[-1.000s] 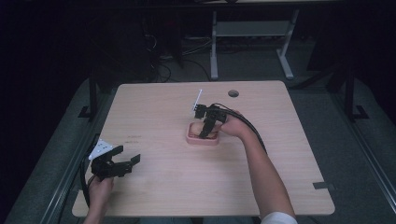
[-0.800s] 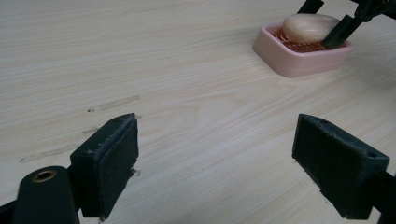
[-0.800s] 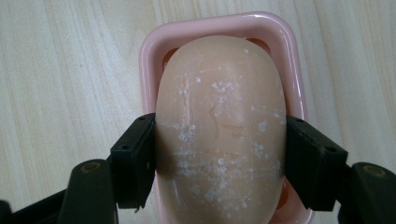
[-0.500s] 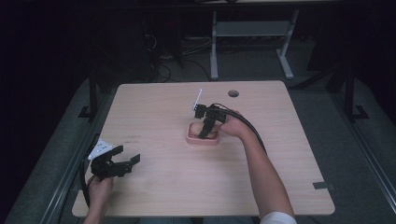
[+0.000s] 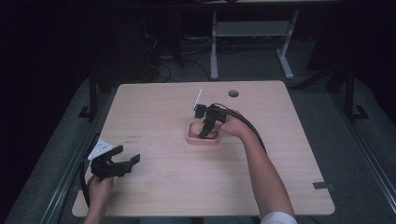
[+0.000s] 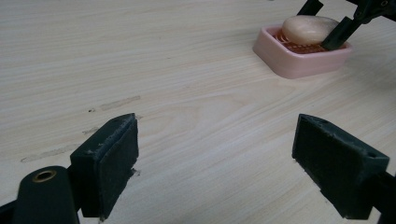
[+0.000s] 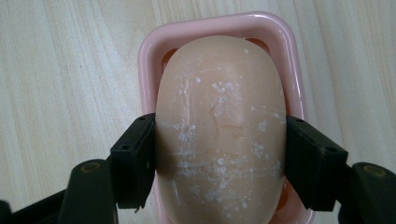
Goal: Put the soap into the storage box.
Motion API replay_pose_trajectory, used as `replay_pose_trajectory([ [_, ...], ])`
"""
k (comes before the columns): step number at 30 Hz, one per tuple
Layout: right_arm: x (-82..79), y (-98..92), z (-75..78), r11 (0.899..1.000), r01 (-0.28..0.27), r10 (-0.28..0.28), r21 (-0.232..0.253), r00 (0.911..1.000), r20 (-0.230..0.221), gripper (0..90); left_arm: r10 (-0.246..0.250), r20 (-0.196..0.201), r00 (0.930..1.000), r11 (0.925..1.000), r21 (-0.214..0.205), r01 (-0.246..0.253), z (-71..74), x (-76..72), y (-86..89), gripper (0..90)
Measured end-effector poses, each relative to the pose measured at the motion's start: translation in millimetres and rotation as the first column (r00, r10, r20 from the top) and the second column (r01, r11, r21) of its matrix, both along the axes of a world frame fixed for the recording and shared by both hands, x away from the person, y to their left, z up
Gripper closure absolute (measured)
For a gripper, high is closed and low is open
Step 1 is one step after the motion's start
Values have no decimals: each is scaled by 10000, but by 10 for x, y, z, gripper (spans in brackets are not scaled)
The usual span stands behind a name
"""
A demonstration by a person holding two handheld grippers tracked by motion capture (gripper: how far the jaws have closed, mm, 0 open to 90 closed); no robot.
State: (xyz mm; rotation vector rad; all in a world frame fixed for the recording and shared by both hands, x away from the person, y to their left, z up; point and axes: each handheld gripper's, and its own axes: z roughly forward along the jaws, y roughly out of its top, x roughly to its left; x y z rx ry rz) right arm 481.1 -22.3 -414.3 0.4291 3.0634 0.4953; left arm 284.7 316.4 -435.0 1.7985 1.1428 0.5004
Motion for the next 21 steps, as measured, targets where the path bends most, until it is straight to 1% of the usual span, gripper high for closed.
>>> replay_pose_trajectory([
  [8,4,-2,11,10000,18,-18,4,10000,55,315,35,12,10000,10000,-32,-35,2,-1,2,142],
  [12,3,4,3,10000,-20,20,-26,10000,61,315,-3,17,10000,10000,15,2,4,-2,1,142],
  [18,5,10,0,10000,-29,29,2,10000,5,315,25,-8,10000,10000,-14,-25,2,-2,3,142],
  [20,11,3,11,9999,-12,12,106,10000,-18,339,36,9,10000,10000,-31,-36,3,-1,2,142],
  [21,14,-7,35,9996,65,-65,292,10000,-2,336,34,12,10000,10000,-28,-34,3,-2,1,143],
])
